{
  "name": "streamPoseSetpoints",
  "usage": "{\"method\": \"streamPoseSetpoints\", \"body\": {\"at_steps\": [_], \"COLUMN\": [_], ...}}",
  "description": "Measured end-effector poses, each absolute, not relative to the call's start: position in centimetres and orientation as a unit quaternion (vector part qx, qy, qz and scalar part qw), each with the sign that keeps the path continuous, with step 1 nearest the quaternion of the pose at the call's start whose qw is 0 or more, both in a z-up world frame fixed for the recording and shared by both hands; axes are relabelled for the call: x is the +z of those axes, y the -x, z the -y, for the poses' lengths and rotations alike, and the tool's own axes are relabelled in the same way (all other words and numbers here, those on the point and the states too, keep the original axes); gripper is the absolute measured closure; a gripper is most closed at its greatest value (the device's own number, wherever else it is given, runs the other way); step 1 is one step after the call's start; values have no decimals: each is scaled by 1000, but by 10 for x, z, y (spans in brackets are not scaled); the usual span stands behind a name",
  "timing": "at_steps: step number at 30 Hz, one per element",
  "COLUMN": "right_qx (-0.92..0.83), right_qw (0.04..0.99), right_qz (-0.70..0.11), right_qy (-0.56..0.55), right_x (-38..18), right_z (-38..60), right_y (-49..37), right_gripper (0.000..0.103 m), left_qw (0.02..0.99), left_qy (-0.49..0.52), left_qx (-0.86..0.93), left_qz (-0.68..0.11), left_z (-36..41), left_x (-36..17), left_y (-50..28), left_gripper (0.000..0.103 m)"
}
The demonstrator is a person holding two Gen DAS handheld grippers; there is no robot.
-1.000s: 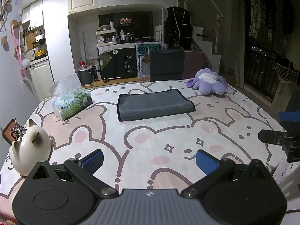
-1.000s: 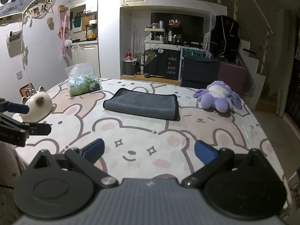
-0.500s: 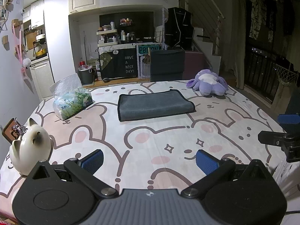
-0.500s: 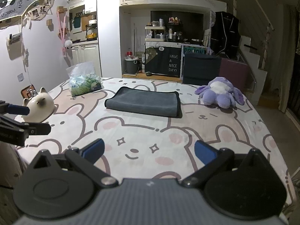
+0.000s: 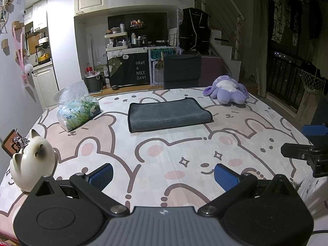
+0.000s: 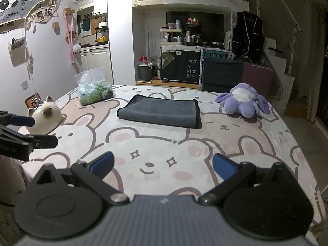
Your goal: Fold towel
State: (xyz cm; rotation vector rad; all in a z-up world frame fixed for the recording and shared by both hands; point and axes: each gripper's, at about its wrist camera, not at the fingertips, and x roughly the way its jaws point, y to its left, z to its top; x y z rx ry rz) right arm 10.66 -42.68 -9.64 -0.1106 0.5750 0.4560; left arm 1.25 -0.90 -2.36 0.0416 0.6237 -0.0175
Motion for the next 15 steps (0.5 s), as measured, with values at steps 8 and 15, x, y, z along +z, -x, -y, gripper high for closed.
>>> {"method": "streamPoseSetpoints", "body": {"at_steps": [8, 15], "right_qx": [225, 226], "right_qw": [932, 931], "right_qz": [-281, -281], "right_qy": [52, 51], "right_x": [-97, -98], "right_z": [427, 427], "right_y": [-106, -105], "right_gripper": [0, 0], "left_qw": [951, 951], "left_qy": [-20, -21], "left_qx": [-8, -8], "left_qz": [-307, -307], "left_z": [8, 8], "left_x": [-23, -23], "left_y": [-13, -13], "left_gripper": [0, 0]}}
